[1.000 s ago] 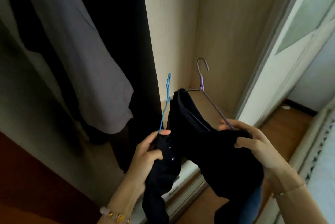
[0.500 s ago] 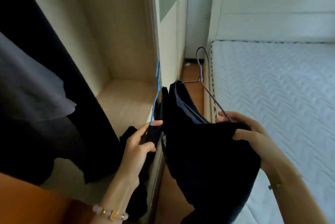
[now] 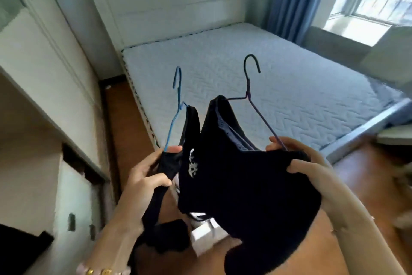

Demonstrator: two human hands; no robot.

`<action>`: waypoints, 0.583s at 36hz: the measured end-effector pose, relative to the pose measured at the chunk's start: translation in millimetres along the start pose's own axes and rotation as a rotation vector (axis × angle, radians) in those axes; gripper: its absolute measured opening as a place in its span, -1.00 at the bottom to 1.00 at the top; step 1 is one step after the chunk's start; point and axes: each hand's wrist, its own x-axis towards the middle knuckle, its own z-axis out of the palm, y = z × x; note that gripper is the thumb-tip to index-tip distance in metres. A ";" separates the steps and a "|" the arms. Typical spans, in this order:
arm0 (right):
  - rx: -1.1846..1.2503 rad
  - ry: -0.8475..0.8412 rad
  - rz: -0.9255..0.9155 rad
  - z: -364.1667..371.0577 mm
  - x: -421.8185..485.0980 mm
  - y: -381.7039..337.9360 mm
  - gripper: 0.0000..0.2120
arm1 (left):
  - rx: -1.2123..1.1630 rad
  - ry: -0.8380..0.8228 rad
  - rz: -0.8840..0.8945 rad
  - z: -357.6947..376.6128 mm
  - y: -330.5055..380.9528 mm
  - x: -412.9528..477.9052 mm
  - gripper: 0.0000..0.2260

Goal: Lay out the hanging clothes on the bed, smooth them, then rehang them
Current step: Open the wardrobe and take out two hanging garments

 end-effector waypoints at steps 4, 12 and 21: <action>0.019 0.101 -0.047 -70.1 -51.2 -8.5 -0.43 | 0.005 -0.093 -0.016 65.4 -8.2 -10.1 -0.53; -0.097 0.282 -0.124 -193.1 -143.3 -22.2 -0.48 | 0.050 -0.372 -0.083 200.5 -23.9 -16.4 -0.48; -0.053 0.547 -0.175 -299.0 -188.1 -24.4 -0.48 | 0.115 -0.708 -0.140 335.7 -32.7 18.1 -0.52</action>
